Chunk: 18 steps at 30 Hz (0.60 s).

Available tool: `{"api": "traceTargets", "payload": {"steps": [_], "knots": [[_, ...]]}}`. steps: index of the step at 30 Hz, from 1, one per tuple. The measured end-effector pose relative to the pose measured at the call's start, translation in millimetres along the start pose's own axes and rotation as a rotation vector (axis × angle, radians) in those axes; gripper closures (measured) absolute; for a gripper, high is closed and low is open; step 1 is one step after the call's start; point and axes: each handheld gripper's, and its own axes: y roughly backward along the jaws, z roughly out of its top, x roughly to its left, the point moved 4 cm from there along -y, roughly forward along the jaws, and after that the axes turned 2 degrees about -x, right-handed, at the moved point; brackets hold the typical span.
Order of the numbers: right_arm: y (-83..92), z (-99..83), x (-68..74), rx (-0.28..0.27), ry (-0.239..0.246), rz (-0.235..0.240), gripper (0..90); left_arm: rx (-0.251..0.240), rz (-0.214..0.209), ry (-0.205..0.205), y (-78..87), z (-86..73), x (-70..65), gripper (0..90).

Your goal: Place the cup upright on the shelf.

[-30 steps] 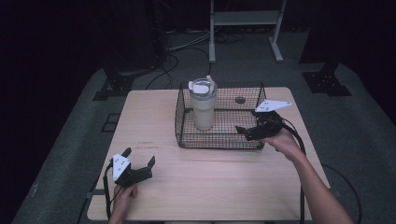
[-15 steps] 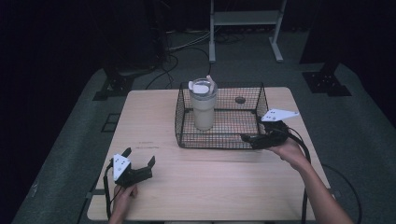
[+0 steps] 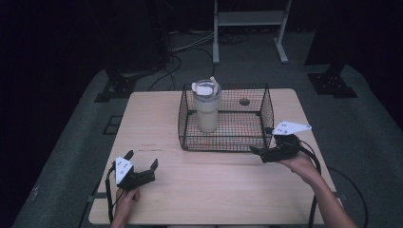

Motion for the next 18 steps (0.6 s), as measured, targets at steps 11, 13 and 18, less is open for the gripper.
{"api": "traceTargets", "payload": {"steps": [11, 13, 18], "knots": [[8.4, -20.3, 8.2, 0.006, 0.0, 0.003, 7.1, 0.001, 0.002, -0.004, 0.0, 0.0, -0.4, 0.0], [9.7, -23.1, 9.2, 0.002, -0.001, 0.004, 7.1, 0.001, 0.002, -0.004, 0.0, 0.0, -0.3, 0.0], [12.4, -31.0, 10.5, 0.007, -0.004, 0.002, 7.1, 0.001, 0.002, -0.004, 0.1, -0.1, -0.4, 0.0]]}}
